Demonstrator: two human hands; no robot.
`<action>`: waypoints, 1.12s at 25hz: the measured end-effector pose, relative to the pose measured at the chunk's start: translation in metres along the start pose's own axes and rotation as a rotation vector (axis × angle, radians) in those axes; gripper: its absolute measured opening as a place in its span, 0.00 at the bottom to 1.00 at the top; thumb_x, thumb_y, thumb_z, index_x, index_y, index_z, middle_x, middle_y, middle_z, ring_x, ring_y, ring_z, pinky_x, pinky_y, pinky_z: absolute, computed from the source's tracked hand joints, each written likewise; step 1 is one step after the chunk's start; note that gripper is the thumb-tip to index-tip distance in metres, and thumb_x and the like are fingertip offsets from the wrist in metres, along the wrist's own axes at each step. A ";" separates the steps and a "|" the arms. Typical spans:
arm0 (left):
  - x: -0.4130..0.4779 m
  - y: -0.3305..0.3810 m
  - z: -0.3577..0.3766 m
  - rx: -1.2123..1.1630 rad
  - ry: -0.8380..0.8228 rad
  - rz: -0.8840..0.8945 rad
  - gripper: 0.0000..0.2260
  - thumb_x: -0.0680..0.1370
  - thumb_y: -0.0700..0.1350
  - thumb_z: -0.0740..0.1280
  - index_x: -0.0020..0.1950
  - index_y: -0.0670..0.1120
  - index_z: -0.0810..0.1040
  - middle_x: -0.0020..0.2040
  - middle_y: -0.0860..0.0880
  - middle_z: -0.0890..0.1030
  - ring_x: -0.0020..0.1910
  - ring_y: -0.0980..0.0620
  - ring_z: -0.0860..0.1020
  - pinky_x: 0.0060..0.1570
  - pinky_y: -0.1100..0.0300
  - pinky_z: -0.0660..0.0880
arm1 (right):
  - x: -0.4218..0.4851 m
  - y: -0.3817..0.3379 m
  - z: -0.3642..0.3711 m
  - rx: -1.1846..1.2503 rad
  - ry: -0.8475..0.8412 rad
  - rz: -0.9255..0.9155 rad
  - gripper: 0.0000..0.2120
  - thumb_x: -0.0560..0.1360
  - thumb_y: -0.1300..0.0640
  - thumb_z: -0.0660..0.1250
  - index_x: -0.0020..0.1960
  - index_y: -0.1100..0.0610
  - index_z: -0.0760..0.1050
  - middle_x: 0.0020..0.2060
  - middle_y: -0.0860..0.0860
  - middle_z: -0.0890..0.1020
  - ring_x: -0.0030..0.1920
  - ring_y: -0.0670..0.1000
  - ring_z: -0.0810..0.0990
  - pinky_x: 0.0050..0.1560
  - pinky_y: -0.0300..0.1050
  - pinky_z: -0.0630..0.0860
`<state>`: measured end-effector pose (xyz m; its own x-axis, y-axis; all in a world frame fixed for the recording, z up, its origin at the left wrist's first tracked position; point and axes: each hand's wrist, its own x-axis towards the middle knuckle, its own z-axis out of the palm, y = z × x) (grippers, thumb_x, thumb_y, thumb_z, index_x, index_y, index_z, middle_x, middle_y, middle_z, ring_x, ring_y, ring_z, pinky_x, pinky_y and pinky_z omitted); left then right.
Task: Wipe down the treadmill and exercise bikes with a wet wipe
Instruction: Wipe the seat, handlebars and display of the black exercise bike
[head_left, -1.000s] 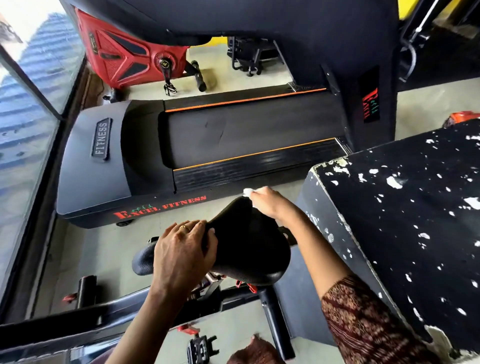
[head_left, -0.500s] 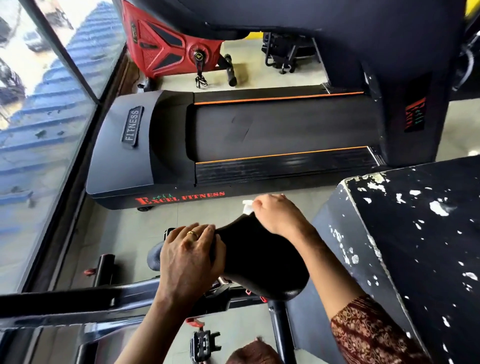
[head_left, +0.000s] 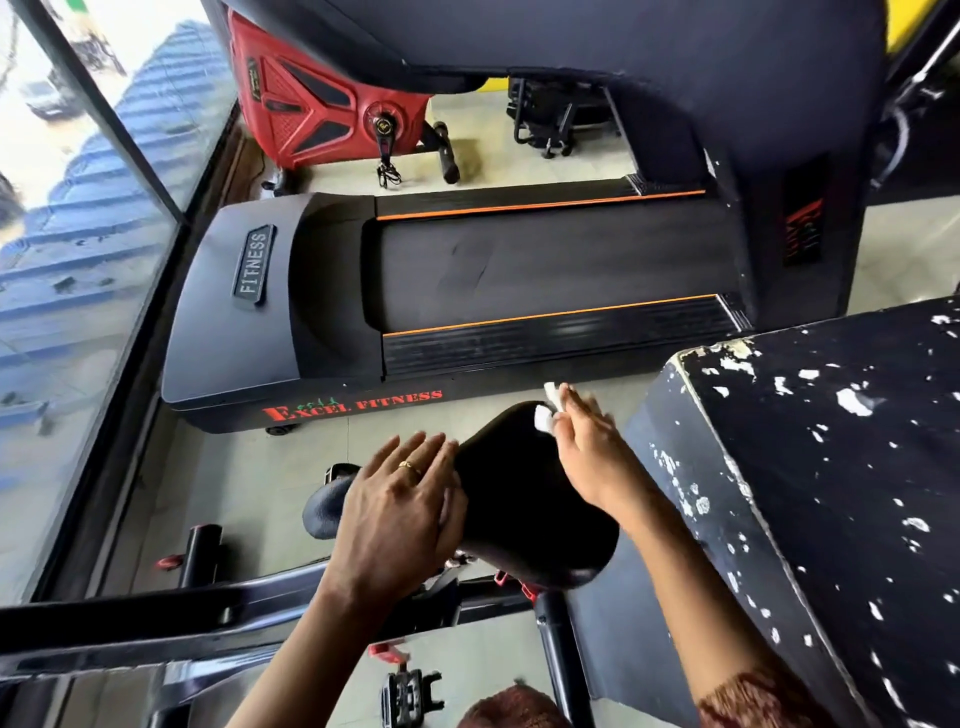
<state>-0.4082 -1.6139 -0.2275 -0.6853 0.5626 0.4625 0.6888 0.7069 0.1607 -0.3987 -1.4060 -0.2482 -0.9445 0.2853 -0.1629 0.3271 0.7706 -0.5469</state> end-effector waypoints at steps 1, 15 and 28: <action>0.002 0.003 0.002 0.000 -0.020 0.000 0.18 0.75 0.46 0.58 0.51 0.38 0.83 0.50 0.41 0.84 0.50 0.43 0.82 0.53 0.49 0.78 | 0.000 -0.002 0.002 0.040 -0.004 0.051 0.23 0.83 0.57 0.48 0.76 0.61 0.52 0.76 0.56 0.54 0.76 0.53 0.51 0.73 0.45 0.47; -0.004 0.002 0.013 -0.022 -0.009 0.064 0.17 0.76 0.46 0.60 0.52 0.37 0.83 0.52 0.40 0.83 0.49 0.43 0.83 0.50 0.52 0.79 | 0.009 -0.015 0.012 -0.072 0.070 0.051 0.26 0.83 0.52 0.48 0.75 0.66 0.50 0.76 0.61 0.51 0.76 0.56 0.51 0.74 0.45 0.50; -0.006 -0.001 0.014 -0.037 -0.010 0.077 0.17 0.77 0.46 0.59 0.54 0.37 0.82 0.53 0.40 0.83 0.50 0.43 0.83 0.51 0.52 0.79 | -0.011 -0.019 0.018 -0.162 0.190 0.001 0.27 0.81 0.50 0.42 0.76 0.63 0.52 0.77 0.58 0.52 0.77 0.54 0.50 0.75 0.52 0.50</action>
<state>-0.4083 -1.6116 -0.2426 -0.6321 0.6190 0.4662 0.7477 0.6453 0.1569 -0.3954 -1.4339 -0.2508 -0.9266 0.3761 0.0022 0.3430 0.8475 -0.4051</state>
